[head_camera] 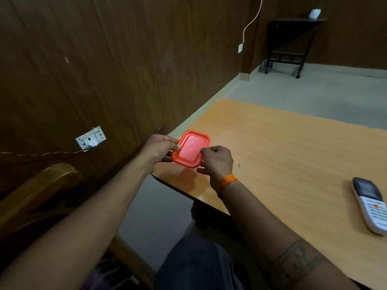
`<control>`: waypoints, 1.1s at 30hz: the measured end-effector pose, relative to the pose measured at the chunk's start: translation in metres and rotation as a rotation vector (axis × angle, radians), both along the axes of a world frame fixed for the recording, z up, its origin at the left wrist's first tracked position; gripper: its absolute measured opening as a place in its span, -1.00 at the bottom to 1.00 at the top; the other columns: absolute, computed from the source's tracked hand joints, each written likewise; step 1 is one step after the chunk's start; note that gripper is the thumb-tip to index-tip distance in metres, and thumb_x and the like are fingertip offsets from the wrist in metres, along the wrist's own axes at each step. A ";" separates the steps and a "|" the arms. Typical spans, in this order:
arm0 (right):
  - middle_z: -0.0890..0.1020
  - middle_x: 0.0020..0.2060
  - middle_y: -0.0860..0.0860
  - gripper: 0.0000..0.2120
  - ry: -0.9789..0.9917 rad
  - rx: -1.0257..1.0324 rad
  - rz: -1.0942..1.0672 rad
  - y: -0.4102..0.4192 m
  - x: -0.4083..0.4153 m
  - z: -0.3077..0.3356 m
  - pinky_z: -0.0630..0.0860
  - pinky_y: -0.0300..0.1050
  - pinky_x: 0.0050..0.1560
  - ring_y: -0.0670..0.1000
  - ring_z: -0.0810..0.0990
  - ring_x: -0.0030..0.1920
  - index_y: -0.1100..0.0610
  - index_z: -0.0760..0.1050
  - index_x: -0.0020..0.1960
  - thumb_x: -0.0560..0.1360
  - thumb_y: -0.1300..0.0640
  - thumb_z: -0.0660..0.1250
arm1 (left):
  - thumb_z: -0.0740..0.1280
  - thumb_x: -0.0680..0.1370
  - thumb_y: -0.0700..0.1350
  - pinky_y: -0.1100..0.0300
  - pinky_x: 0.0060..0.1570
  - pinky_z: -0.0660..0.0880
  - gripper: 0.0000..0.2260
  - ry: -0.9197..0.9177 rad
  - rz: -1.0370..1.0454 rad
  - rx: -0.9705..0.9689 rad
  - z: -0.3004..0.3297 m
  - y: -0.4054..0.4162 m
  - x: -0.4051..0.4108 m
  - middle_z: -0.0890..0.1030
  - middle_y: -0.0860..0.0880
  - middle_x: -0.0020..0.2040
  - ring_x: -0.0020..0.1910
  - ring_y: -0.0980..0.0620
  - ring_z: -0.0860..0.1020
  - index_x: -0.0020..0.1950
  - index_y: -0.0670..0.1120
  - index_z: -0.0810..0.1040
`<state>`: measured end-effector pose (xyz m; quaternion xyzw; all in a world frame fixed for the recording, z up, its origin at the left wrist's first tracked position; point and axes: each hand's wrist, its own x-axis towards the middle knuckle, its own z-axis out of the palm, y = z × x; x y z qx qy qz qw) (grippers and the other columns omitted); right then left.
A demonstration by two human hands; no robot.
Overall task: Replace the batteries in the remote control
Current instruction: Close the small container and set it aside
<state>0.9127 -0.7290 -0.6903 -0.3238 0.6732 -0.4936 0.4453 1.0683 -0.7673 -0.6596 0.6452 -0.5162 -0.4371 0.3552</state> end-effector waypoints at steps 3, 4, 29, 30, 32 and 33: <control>0.72 -0.21 0.17 -0.92 -0.017 0.014 0.048 -0.010 0.023 -0.010 0.74 0.02 -0.27 0.08 0.72 -0.37 0.19 0.60 0.02 0.61 0.18 0.38 | 0.46 0.53 -0.33 0.14 -0.21 0.67 -0.85 -0.050 0.041 -0.013 -0.006 -0.011 0.023 0.72 -0.16 -0.04 -0.15 -0.03 0.69 0.08 -0.21 0.71; 0.73 -0.23 0.17 -0.90 -0.019 0.014 0.063 -0.013 0.029 -0.014 0.73 -0.03 -0.29 0.05 0.71 -0.42 0.20 0.61 0.05 0.61 0.17 0.41 | 0.47 0.54 -0.32 0.20 -0.29 0.63 -0.88 -0.068 0.057 -0.022 -0.009 -0.015 0.029 0.71 -0.15 -0.06 -0.18 0.01 0.66 0.06 -0.22 0.70; 0.70 -0.23 0.01 -0.60 0.166 -0.227 -0.008 0.009 0.018 -0.021 0.70 0.20 -0.13 0.12 0.72 -0.20 -0.01 0.58 -0.05 0.53 -0.33 0.23 | 0.42 0.60 0.00 0.20 -0.05 0.58 -0.74 -0.277 0.118 -0.482 -0.029 -0.002 0.023 0.64 0.10 0.07 0.02 0.20 0.60 0.28 0.01 0.61; 0.69 -0.26 0.02 -0.64 0.168 -0.238 -0.011 0.019 0.007 -0.014 0.70 0.19 -0.14 0.11 0.72 -0.22 0.01 0.58 -0.06 0.56 -0.28 0.25 | 0.42 0.60 0.00 0.20 -0.04 0.58 -0.75 -0.264 0.081 -0.504 -0.024 0.007 0.010 0.64 0.11 0.06 0.00 0.24 0.58 0.27 0.01 0.62; 0.69 -0.28 0.04 -0.68 0.179 -0.253 -0.030 0.039 -0.018 -0.003 0.71 0.14 -0.20 0.11 0.72 -0.23 0.06 0.59 -0.04 0.63 -0.18 0.27 | 0.42 0.60 -0.01 0.21 -0.04 0.58 -0.79 -0.237 -0.005 -0.521 -0.017 0.024 -0.019 0.66 0.12 0.03 -0.01 0.29 0.58 0.23 0.00 0.66; 0.69 -0.27 0.05 -0.70 0.190 -0.257 -0.044 0.048 -0.033 -0.002 0.71 0.13 -0.22 0.11 0.72 -0.22 0.06 0.59 -0.04 0.64 -0.15 0.27 | 0.42 0.60 -0.02 0.22 -0.04 0.58 -0.80 -0.223 -0.047 -0.523 -0.015 0.033 -0.036 0.68 0.13 0.02 -0.01 0.30 0.59 0.20 0.00 0.68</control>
